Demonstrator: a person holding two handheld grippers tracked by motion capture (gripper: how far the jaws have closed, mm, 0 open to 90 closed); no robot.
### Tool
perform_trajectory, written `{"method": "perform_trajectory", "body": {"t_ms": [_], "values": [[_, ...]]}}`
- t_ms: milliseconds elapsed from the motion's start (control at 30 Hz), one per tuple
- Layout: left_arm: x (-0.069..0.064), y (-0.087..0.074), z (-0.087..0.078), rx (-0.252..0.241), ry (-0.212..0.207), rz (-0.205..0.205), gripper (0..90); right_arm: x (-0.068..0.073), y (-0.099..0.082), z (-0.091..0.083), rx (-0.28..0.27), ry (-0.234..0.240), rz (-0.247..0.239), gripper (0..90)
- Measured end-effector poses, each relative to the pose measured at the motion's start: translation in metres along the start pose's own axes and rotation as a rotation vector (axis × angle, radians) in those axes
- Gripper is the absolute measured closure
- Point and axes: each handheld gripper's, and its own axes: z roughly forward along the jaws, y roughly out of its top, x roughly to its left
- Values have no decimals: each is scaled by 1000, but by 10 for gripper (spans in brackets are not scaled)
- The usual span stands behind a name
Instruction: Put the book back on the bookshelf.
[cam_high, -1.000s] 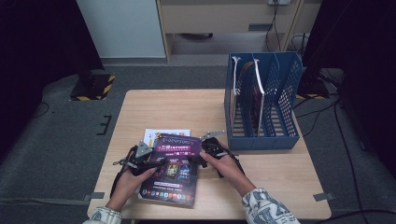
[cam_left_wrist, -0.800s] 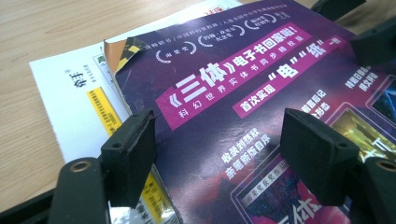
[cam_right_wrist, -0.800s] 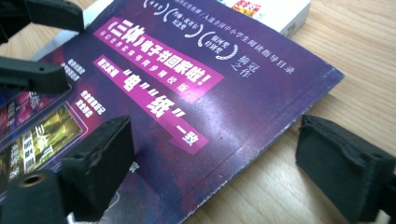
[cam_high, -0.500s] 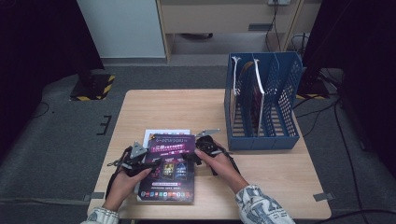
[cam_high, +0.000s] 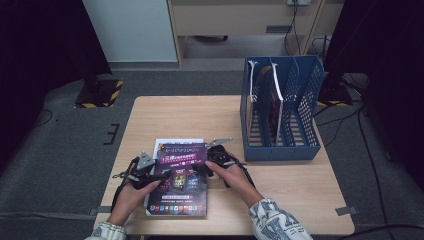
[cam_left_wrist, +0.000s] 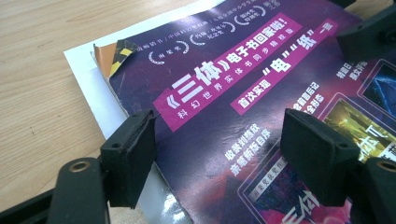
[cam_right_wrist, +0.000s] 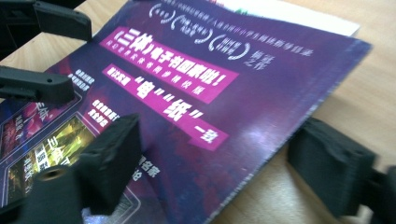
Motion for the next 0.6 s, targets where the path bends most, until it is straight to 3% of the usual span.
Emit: {"method": "perform_trajectory", "body": {"t_ms": [167,300,533,600], "values": [[0,0,1,-5,1,-3,253,3,8,-11,-54,95,34,240],[-1,0,2,-7,5,-3,227,10,10,-12,-55,147,18,223],[-1,0,3,-16,0,-1,219,27,12,-1,-24,197,-10,209],[-1,-1,3,-22,2,-3,217,33,12,3,-9,180,-34,194]]}}
